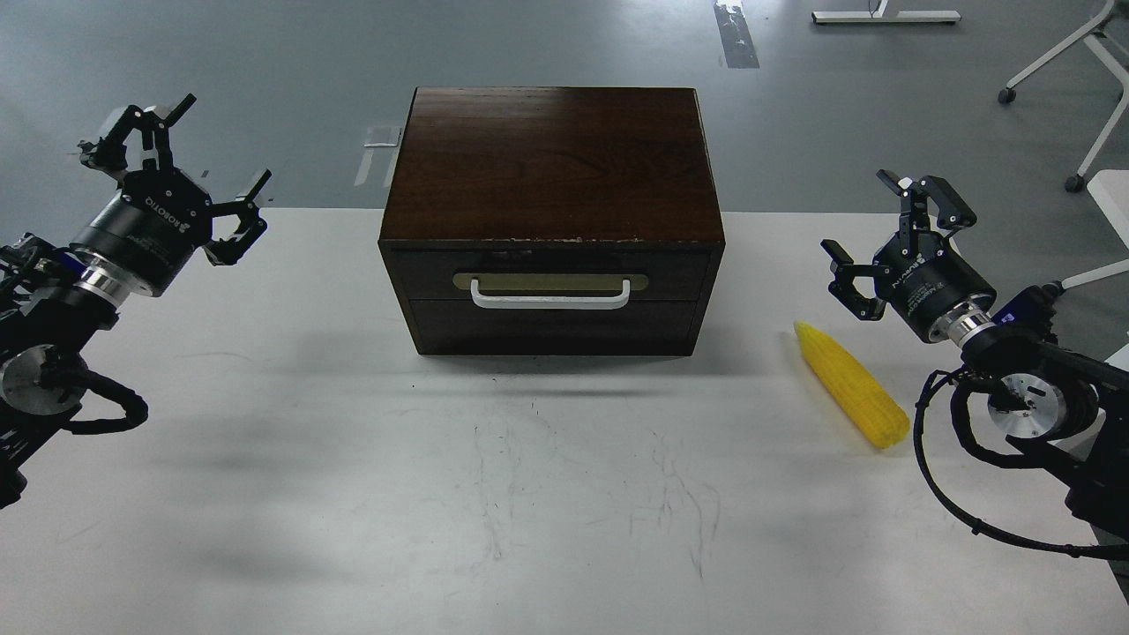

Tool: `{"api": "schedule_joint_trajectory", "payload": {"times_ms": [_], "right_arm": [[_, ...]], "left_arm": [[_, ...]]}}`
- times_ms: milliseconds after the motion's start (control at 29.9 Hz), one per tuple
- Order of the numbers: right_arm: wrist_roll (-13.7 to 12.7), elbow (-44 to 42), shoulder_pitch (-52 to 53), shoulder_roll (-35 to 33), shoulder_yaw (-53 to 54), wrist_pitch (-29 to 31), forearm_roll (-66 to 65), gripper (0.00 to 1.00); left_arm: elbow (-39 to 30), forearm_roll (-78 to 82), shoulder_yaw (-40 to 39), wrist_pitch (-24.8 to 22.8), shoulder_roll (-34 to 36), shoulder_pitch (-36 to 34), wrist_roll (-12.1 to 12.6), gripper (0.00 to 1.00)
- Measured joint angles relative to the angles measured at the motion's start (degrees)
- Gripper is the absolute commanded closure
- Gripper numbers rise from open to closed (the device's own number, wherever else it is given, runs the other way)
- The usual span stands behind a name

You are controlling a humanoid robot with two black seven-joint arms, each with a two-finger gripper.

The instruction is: Put corn in drawer with both arms

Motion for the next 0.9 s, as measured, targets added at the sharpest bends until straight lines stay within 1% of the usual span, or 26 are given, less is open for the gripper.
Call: {"api": "schedule_joint_trajectory", "payload": {"times_ms": [536,670,770,904], "right_arm": [[0.0,-0.21,-0.02,0.94,0.45,0.0,-0.2,0.0],[0.0,-0.21,-0.02,1.03,0.3,0.0,-0.27,0.0],[0.0,-0.22,-0.01,0.85,0.09,0.0,-0.32,0.0],[0.0,-0.21,0.07,0.82,0.05,0.0,-0.37,0.0]], "left_arm": [[1.37,1.01,1.04,0.0,0.26,1.69,0.0,0.02],[1.31,4.91,0.54,0.0,0.82,1.15,0.0,0.02],[0.36,11.44,-0.15,0.0,2.67,-1.48,0.0,0.02],[-3.82,25.84,-0.39,-0.01,4.78,-9.24,0.0,0.02]]}}
